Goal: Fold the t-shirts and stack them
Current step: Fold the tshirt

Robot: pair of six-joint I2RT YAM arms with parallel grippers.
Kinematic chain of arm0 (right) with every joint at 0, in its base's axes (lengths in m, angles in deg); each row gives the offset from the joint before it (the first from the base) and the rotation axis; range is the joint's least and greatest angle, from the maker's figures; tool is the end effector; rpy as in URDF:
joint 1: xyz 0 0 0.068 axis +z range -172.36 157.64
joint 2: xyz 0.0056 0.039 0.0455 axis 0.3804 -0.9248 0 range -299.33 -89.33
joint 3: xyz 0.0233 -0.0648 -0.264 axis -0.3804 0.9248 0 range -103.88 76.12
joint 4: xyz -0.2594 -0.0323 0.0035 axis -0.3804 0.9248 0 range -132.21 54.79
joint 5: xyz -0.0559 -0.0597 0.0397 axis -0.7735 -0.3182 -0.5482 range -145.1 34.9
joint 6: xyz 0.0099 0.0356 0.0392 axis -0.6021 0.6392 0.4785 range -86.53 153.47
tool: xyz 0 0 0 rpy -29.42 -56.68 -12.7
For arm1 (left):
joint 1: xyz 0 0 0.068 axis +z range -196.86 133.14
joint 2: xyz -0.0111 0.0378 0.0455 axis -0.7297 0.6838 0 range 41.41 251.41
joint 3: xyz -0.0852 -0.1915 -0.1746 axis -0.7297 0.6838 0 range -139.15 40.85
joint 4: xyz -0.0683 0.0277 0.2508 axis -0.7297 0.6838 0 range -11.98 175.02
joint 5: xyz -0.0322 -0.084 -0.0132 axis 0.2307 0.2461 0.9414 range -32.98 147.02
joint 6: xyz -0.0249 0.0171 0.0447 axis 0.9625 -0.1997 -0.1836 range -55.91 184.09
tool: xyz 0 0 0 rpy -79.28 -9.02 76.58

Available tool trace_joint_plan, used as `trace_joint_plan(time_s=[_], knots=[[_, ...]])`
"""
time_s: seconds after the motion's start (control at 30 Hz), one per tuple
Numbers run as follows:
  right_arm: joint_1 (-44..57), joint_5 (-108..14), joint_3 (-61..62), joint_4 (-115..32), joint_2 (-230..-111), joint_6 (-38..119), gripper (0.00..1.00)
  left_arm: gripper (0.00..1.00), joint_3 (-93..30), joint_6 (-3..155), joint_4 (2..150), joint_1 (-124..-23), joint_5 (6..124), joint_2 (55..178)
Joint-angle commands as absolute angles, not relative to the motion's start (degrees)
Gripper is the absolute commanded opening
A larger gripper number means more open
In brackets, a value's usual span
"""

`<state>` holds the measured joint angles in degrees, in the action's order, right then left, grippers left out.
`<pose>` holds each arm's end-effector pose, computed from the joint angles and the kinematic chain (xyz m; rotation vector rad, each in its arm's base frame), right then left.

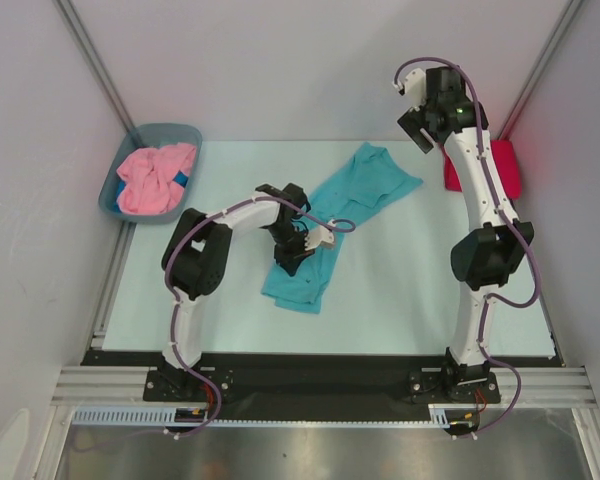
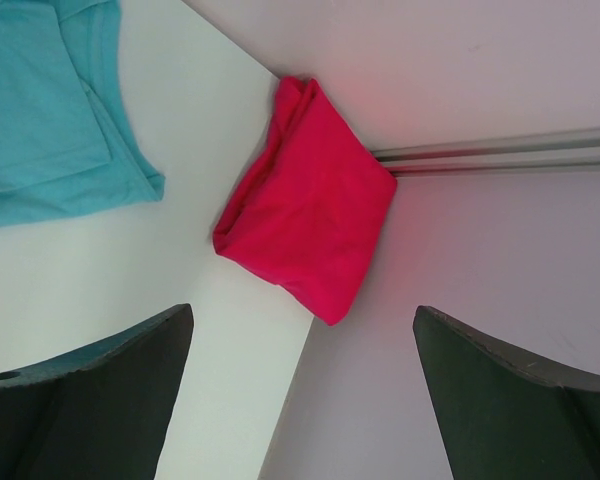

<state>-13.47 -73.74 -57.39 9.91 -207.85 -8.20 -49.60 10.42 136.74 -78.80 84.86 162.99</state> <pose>0.4494 0.0588 0.4018 -0.7969 2.1183 -0.6716 0.3300 -0.2253 0.1577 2.0134 2.1724 -0.7203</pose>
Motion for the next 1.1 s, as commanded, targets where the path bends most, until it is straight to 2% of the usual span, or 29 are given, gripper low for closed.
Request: trace_joint_plan(time_s=[0.0,0.27,0.43,0.73,1.07], knots=[[-12.6,-74.3,-59.2,8.8,-206.9,-7.9,1.0,0.0,-47.4,8.3,139.1,-79.0,90.2,163.9],[-11.7,-72.6,-59.5,9.3,-207.9,-6.4,1.0,0.0,-36.4,5.5,141.7,-80.1,90.9,158.2],[-11.0,-72.2,-60.4,9.6,-208.4,-5.6,1.0,0.01,-28.3,3.2,142.1,-81.4,86.8,154.3],[-10.8,-72.1,-61.0,10.1,-208.2,-4.8,1.0,0.0,-25.0,1.9,143.3,-82.4,86.0,155.3],[-10.0,-71.6,-60.4,10.9,-208.0,-4.0,1.0,0.0,-20.0,-5.1,148.5,-88.4,84.4,154.7]])
